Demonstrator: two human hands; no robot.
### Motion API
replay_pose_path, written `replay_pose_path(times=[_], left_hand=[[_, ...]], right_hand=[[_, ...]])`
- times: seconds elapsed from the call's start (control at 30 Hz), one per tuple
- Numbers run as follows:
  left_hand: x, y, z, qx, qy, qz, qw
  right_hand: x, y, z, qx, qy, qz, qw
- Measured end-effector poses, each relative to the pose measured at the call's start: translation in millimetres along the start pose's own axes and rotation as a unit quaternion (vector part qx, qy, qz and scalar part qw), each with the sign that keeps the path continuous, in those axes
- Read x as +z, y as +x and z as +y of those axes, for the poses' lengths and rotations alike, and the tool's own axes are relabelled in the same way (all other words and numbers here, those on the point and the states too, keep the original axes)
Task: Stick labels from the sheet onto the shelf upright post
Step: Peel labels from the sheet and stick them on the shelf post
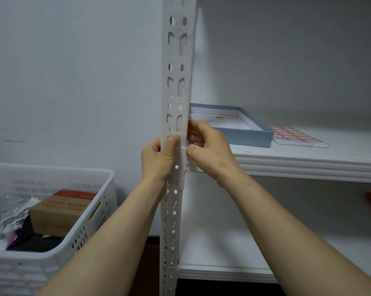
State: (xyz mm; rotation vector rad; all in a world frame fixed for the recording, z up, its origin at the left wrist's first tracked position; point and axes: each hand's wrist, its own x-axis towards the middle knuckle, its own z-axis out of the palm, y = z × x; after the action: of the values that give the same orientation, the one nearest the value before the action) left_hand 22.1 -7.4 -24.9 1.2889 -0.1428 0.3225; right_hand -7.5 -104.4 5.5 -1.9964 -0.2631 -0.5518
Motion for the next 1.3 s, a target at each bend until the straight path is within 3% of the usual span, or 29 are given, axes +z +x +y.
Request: replay_pose_path(times=[0.63, 1.0, 1.3], left_hand=[[-5, 2, 2, 0.037, 0.035, -0.028, 0.998], [-20, 12, 22, 0.124, 0.163, -0.091, 0.975], [-23, 17, 25, 0.107, 0.184, -0.113, 0.971]], right_hand=[[-3, -1, 4, -0.008, -0.007, -0.023, 1.000], [-5, -1, 2, -0.019, 0.004, -0.036, 0.999], [-6, -4, 0, -0.020, 0.006, -0.044, 0.999]])
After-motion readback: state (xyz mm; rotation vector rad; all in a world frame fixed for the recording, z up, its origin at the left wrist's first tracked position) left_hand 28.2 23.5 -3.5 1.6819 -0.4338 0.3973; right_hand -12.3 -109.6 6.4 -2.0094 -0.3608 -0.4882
